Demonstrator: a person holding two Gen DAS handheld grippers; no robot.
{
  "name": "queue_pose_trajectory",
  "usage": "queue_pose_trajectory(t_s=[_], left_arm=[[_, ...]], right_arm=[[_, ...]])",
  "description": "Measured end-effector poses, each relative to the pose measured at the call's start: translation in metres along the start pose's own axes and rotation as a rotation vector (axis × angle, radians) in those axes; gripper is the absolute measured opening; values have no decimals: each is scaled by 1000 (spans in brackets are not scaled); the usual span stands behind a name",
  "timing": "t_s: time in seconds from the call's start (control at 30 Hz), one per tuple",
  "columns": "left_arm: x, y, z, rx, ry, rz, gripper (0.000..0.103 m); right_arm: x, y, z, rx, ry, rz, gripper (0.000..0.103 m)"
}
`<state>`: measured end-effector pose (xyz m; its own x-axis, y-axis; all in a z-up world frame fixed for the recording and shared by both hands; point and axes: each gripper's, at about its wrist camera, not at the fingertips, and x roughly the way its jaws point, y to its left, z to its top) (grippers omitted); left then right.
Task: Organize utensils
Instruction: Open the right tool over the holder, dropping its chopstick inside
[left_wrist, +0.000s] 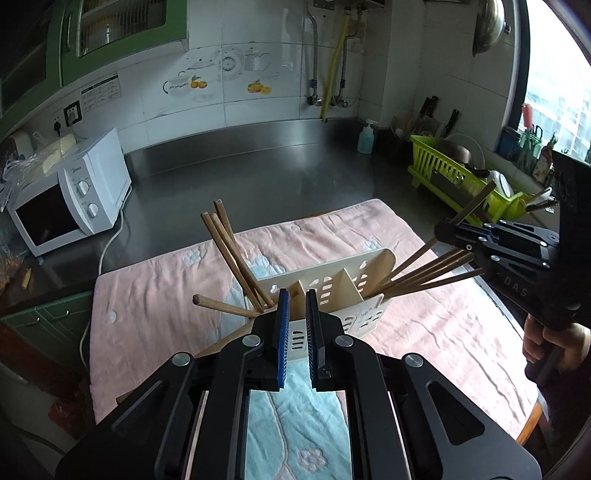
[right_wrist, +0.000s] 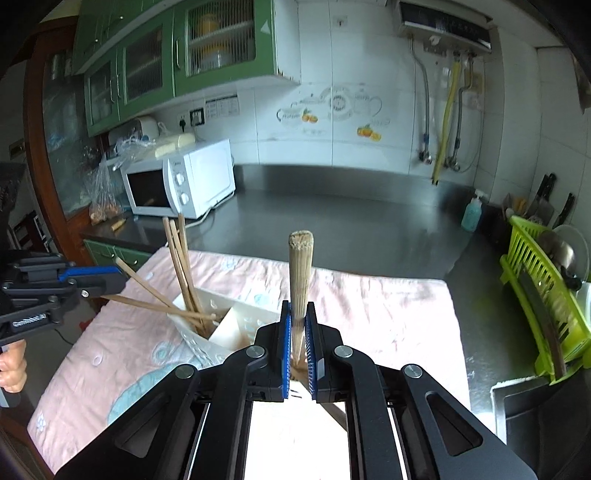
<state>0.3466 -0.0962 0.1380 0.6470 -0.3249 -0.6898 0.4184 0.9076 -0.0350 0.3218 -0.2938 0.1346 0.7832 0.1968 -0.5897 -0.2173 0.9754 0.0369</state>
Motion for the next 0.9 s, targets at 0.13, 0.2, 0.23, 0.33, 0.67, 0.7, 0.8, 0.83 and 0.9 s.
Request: queue_pose_trajectory(t_s=[0.13, 0.2, 0.23, 0.33, 0.67, 0.7, 0.8, 0.83, 0.9], left_arm=[[-5, 0, 0, 9, -13, 4, 24], [-10, 1, -1, 12, -31, 6, 34], [-12, 1, -1, 11, -36, 4, 34], [-19, 3, -1, 5, -50, -3, 35], [-53, 4, -24, -23, -148, -12, 69], [-57, 4, -28, -32, -159, -9, 71], [-68, 9, -38, -55, -185, -6, 73], [-71, 11, -41, -66, -193, 0, 74], [-76, 14, -46, -81, -209, -1, 76]], right_arm=[[11, 1, -4, 18, 24, 13, 8], [13, 2, -5, 17, 31, 13, 8], [14, 3, -6, 18, 31, 13, 8], [12, 4, -7, 17, 24, 15, 19], [-10, 13, -10, -20, -11, -20, 37], [-11, 12, -11, -20, -9, -23, 37], [-14, 9, -11, -13, -11, -27, 38], [-15, 9, -12, -9, -12, -26, 38], [-17, 6, -13, -3, -13, -30, 38]])
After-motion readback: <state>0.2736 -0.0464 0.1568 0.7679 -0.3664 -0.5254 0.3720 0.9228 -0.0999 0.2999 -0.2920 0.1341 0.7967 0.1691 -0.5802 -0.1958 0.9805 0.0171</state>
